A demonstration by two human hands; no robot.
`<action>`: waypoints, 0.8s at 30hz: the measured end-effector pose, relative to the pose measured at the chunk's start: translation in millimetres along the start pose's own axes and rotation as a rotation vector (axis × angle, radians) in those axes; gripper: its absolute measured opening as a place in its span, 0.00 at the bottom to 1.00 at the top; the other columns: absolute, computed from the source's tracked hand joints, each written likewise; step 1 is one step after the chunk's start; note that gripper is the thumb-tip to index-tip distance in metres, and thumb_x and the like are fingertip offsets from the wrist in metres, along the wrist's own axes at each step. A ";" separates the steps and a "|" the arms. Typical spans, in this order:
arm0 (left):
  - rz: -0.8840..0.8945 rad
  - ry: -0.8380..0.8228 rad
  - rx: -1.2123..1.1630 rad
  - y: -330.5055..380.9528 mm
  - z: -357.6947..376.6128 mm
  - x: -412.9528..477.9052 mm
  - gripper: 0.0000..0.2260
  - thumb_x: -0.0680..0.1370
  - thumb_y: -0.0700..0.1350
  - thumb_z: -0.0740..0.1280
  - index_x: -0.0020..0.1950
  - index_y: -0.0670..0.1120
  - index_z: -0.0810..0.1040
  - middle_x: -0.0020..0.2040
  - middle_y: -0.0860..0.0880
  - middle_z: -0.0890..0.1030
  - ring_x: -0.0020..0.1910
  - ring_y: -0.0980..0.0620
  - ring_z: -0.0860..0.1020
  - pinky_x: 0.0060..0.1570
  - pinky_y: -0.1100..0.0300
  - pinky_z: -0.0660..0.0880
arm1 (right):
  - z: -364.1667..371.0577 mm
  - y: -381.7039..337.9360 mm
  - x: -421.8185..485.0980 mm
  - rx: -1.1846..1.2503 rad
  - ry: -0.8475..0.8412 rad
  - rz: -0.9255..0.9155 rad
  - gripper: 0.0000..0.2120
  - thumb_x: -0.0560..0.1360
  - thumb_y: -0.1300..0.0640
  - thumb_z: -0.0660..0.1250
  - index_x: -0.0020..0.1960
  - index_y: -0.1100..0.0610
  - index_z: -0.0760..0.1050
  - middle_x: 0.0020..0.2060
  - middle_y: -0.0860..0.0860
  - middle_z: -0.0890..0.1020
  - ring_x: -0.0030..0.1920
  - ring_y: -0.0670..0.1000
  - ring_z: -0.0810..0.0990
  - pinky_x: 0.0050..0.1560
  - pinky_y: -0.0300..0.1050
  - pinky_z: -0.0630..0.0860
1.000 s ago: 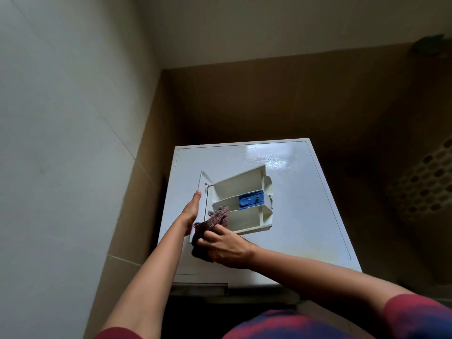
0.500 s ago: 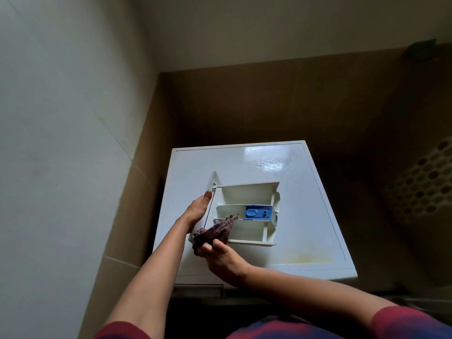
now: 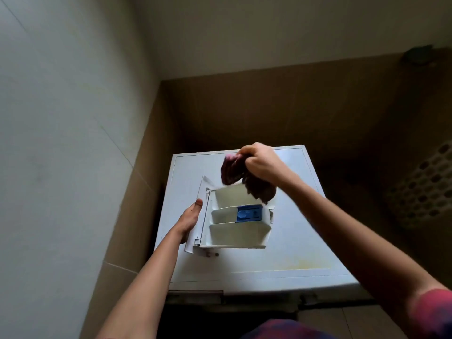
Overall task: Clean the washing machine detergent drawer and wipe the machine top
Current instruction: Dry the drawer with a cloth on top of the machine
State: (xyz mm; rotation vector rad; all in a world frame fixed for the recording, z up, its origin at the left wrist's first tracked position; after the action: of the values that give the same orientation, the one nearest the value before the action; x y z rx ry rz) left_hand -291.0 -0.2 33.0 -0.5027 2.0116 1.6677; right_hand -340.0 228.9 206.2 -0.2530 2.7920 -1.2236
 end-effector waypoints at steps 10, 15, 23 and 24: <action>-0.062 -0.082 0.026 -4.5 8.1 7.5 0.29 0.78 0.65 0.50 0.71 0.49 0.68 0.61 0.48 0.79 0.54 0.52 0.80 0.49 0.60 0.77 | -14.3 105.3 17.3 0.286 -0.486 0.239 0.10 0.79 0.52 0.63 0.55 0.57 0.78 0.49 0.55 0.81 0.50 0.49 0.79 0.52 0.41 0.75; -0.081 -0.141 0.137 0.3 13.1 18.3 0.30 0.77 0.67 0.50 0.68 0.49 0.71 0.61 0.46 0.79 0.57 0.48 0.79 0.60 0.51 0.75 | -5.2 121.3 1.6 0.552 -0.670 0.264 0.24 0.75 0.46 0.61 0.61 0.65 0.73 0.51 0.58 0.78 0.54 0.53 0.77 0.58 0.47 0.74; 0.070 -0.016 0.375 4.1 15.7 33.6 0.21 0.80 0.59 0.57 0.67 0.48 0.74 0.67 0.48 0.74 0.70 0.47 0.69 0.63 0.58 0.64 | 2.0 120.5 -9.8 0.336 -0.539 0.180 0.16 0.69 0.58 0.76 0.54 0.58 0.76 0.47 0.56 0.81 0.50 0.55 0.82 0.55 0.52 0.80; 0.089 0.028 0.391 5.7 14.6 34.8 0.18 0.80 0.58 0.59 0.62 0.49 0.76 0.63 0.48 0.77 0.66 0.47 0.72 0.59 0.60 0.66 | 3.6 118.4 -9.8 0.323 -0.509 0.175 0.15 0.68 0.57 0.77 0.52 0.57 0.77 0.45 0.55 0.81 0.49 0.54 0.82 0.54 0.51 0.80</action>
State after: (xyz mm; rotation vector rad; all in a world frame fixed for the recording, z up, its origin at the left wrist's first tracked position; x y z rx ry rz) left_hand -320.9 15.9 15.5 -0.3012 2.3344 1.2695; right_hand -343.8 307.1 116.8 -0.2467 2.1088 -1.3195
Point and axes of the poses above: each hand's wrist, its own x-axis towards the middle knuckle, its own z-axis out of the palm, y = z × x, the point moved 2 cm from there along x, towards the middle knuckle
